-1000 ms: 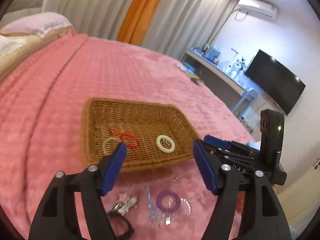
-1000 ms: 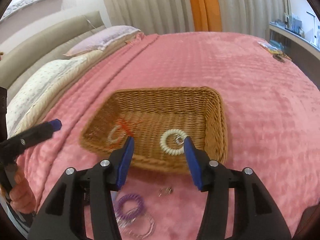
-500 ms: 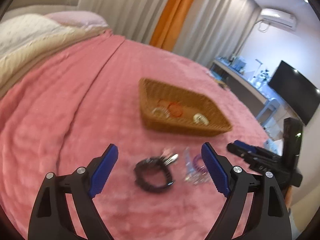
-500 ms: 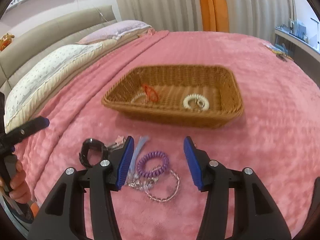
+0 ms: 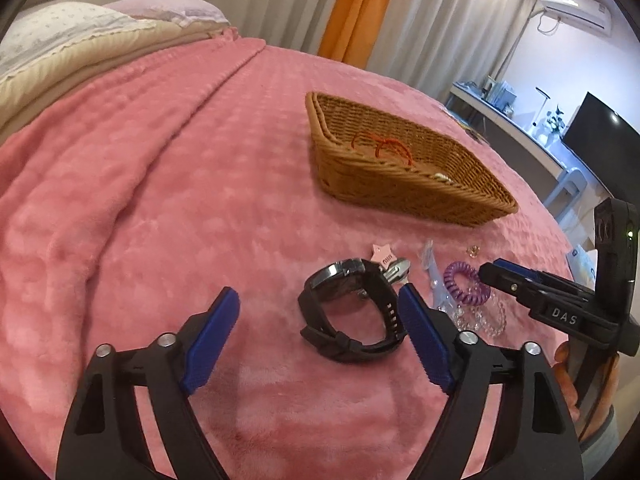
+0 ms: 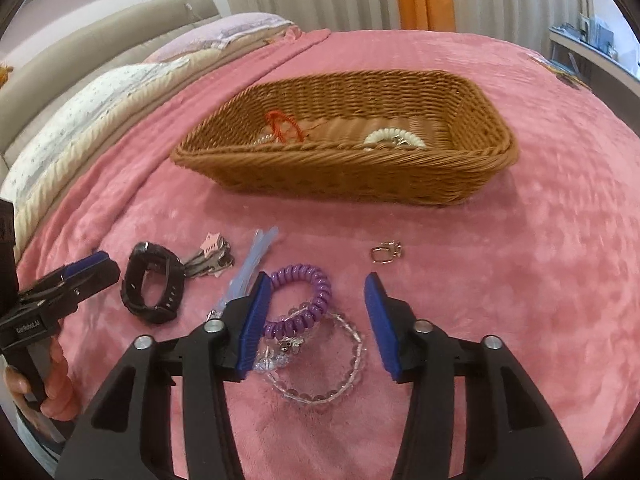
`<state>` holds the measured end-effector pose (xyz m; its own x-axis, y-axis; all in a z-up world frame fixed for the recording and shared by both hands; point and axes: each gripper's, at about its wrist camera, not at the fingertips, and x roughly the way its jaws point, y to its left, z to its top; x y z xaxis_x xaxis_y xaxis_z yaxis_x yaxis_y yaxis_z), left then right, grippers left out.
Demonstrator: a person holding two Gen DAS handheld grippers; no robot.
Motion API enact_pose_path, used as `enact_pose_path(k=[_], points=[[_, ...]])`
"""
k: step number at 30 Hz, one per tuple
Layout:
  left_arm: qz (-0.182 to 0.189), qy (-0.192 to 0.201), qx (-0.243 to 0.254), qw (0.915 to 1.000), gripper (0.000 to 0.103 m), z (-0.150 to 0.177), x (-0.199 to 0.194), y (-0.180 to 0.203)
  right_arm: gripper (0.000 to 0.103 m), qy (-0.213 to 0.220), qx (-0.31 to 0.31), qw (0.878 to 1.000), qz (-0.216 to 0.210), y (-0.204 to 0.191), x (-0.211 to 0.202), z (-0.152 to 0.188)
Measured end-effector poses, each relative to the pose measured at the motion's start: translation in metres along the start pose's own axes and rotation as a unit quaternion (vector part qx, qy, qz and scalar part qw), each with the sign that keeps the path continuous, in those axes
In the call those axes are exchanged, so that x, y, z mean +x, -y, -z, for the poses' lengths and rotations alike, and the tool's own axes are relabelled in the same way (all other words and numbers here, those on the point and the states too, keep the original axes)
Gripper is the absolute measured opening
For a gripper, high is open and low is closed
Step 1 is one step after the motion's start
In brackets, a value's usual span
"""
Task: Organize jewelry
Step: 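Grasp the black watch with left tool while right tool grasps purple coil bracelet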
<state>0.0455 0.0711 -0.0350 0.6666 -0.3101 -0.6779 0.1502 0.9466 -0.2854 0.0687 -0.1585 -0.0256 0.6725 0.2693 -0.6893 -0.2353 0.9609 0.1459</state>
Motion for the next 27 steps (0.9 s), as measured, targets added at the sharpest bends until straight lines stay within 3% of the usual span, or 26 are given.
enact_pose_path(k=[4,6,13,17,27], points=[[-0.009,-0.017,0.003,0.9998,0.066,0.003,0.010,0.000,0.031,-0.016,-0.003,1.000,0.004,-0.003,0.009,-0.001],[-0.015,-0.029,-0.003,0.9995,0.061,0.003,0.016,-0.002,0.022,-0.026,-0.004,1.000,0.011,-0.004,0.015,-0.001],[-0.032,-0.036,-0.013,0.9988,0.051,0.005,0.022,-0.006,0.017,-0.029,-0.017,0.999,0.019,-0.010,0.019,0.002],[-0.024,-0.039,-0.004,0.9989,0.019,0.008,0.022,-0.002,0.011,-0.021,-0.021,0.999,0.014,-0.012,0.016,0.005],[-0.012,-0.031,-0.013,0.9994,0.011,0.010,0.018,-0.006,0.010,0.026,0.004,1.000,-0.017,0.000,-0.003,0.007]])
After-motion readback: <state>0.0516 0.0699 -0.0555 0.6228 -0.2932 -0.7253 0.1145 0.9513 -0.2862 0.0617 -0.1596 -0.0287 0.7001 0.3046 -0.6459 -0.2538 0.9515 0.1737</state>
